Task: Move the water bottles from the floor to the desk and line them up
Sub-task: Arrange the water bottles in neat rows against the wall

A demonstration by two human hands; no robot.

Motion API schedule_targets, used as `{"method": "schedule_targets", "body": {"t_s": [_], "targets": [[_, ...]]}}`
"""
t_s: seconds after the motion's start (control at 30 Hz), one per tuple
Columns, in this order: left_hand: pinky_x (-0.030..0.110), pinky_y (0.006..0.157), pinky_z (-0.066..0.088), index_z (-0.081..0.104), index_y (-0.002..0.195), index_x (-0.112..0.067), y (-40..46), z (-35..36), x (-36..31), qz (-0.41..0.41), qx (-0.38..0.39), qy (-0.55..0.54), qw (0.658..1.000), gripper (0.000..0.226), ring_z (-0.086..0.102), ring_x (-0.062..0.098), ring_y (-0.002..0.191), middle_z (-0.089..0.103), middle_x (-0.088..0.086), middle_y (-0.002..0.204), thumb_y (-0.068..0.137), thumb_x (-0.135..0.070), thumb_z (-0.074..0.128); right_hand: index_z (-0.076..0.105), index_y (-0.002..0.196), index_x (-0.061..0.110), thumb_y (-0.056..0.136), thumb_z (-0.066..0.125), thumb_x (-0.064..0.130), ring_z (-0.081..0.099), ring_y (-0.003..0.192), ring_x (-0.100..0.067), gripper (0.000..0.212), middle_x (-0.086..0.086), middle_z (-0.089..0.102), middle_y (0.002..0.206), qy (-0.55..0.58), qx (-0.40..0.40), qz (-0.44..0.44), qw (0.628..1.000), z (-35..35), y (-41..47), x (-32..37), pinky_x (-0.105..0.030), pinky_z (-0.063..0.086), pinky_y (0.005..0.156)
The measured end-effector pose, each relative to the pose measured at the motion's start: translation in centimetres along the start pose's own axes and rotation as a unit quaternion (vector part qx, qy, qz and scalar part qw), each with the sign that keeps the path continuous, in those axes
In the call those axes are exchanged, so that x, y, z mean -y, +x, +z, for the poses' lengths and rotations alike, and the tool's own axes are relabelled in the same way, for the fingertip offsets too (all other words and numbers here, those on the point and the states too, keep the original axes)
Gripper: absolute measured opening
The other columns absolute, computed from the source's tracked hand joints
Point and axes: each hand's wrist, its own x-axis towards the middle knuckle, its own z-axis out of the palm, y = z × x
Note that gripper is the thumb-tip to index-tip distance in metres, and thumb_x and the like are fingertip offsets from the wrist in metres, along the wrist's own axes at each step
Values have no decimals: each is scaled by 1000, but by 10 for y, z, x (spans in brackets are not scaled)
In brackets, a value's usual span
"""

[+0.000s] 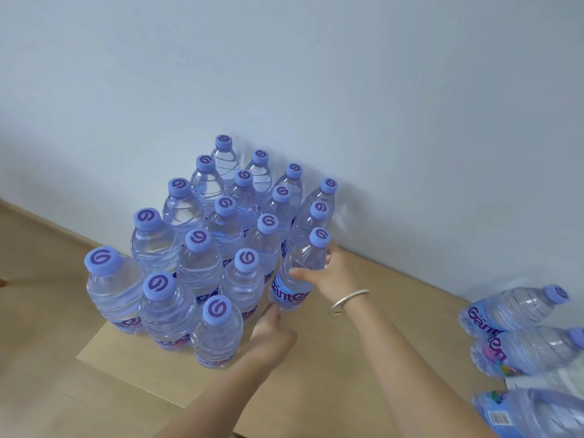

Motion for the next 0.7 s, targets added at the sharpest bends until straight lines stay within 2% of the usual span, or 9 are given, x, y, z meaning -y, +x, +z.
{"method": "schedule_targets", "body": {"t_s": [0.07, 0.17, 0.3, 0.37, 0.43, 0.5, 0.57, 0.63, 0.7], "targets": [[10, 57, 42, 41, 138, -22, 5, -2, 1, 0, 8, -5, 1000, 67, 57, 5, 95, 46, 8, 142, 78, 7, 44, 61, 109, 17, 58, 87, 19, 65, 92, -5, 57, 7, 69, 101, 1, -6, -9, 1000, 4, 3, -6, -26, 50, 82], [19, 73, 43, 46, 132, -19, 12, -1, 3, -10, 6, -4, 1000, 62, 43, 26, 129, 47, 19, 136, 75, 6, 46, 55, 110, 18, 52, 87, 27, 64, 98, -10, 67, 5, 67, 107, -9, -19, -12, 1000, 10, 5, -9, -31, 51, 88], [18, 59, 35, 53, 115, -16, 17, 3, -1, -24, 3, -32, 999, 44, 55, 17, 96, 52, 15, 105, 78, 6, 47, 43, 105, 20, 60, 86, 18, 59, 98, -12, 63, 3, 60, 108, -20, -33, -13, 999, 14, 3, -9, -24, 47, 82], [18, 59, 36, 53, 116, -14, 20, 5, -3, -24, -1, -41, 999, 45, 54, 22, 109, 52, 25, 113, 78, 7, 46, 43, 106, 19, 61, 86, 19, 58, 96, -11, 62, 5, 58, 107, -30, -28, -18, 999, 15, 3, -8, -17, 43, 74], [21, 70, 40, 51, 124, -17, 23, 7, -3, -27, -4, -49, 998, 52, 44, 22, 127, 52, 16, 128, 78, 7, 47, 42, 105, 20, 61, 86, 21, 58, 98, -13, 62, 4, 58, 108, -34, -29, -20, 999, 15, 2, -8, -19, 42, 75], [24, 84, 39, 47, 131, -18, 24, 8, 0, -20, -6, -44, 999, 59, 38, 15, 132, 49, 3, 134, 78, 7, 47, 41, 105, 22, 61, 85, 22, 58, 99, -14, 62, 2, 58, 110, -37, -34, -19, 999, 15, 2, -8, -21, 43, 78], [27, 88, 41, 46, 132, -14, 25, 8, 1, -18, -13, -27, 999, 58, 38, 20, 133, 49, 12, 135, 78, 7, 47, 40, 105, 23, 62, 85, 23, 58, 99, -14, 62, 2, 57, 111, -40, -34, -15, 999, 16, 1, -9, -21, 42, 78], [29, 77, 45, 48, 124, -3, 23, 9, 0, -30, -31, -8, 999, 47, 49, 31, 120, 53, 25, 121, 79, 6, 48, 40, 113, 22, 61, 86, 27, 55, 105, -15, 69, 3, 54, 117, -41, -30, -7, 999, 17, 0, -9, -22, 42, 83], [23, 57, 37, 52, 111, 0, 20, 10, -4, -33, -55, -3, 998, 30, 56, 25, 79, 57, 16, 85, 82, 3, 48, 37, 129, 20, 60, 87, 31, 48, 117, -13, 85, 4, 47, 128, -41, -29, -5, 999, 13, -6, -11, -22, 39, 92]]}}
